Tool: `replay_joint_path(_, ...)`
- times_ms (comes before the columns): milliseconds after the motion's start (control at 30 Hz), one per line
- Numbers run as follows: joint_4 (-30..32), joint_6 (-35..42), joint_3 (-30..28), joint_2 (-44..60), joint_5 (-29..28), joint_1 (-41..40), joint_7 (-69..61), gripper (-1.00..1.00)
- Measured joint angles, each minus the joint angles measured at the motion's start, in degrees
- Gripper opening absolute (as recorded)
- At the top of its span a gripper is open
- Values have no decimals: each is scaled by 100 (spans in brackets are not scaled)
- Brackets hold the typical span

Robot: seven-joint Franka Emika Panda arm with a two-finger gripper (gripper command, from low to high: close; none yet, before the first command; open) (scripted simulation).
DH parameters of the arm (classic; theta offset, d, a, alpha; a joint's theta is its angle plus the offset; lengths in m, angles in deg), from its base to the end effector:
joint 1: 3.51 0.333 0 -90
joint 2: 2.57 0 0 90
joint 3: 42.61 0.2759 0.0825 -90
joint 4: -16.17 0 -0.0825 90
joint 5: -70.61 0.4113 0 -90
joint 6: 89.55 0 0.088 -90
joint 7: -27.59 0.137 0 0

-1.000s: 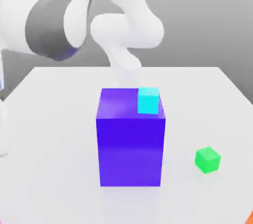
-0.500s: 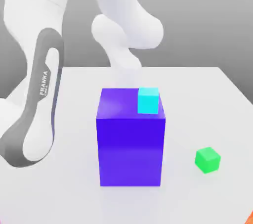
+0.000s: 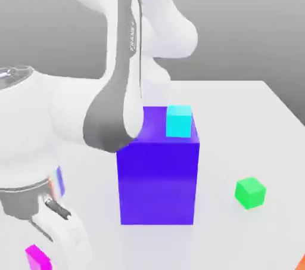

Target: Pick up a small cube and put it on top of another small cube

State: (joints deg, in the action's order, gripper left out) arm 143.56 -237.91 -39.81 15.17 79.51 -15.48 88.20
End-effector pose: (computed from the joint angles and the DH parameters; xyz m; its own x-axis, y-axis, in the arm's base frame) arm 0.5541 -0.0885 0.1487 0.2209 -0.9731 -0.0659 -0.9723 -0.2144 -0.0932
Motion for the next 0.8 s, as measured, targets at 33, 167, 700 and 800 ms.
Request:
replay_joint_path(33, 173, -34, 143, -148, 11, 110, -75, -100)
replay_joint_path(167, 921, -179, 760, -780, 55, 578, -402, -100)
replay_joint_path(700, 3098, -1385, 1887, -1373, -1465, 2752, 71, -100)
replay_joint_path(800, 3088, -1637, 1742, -1072, -1851, 2824, 346, 100)
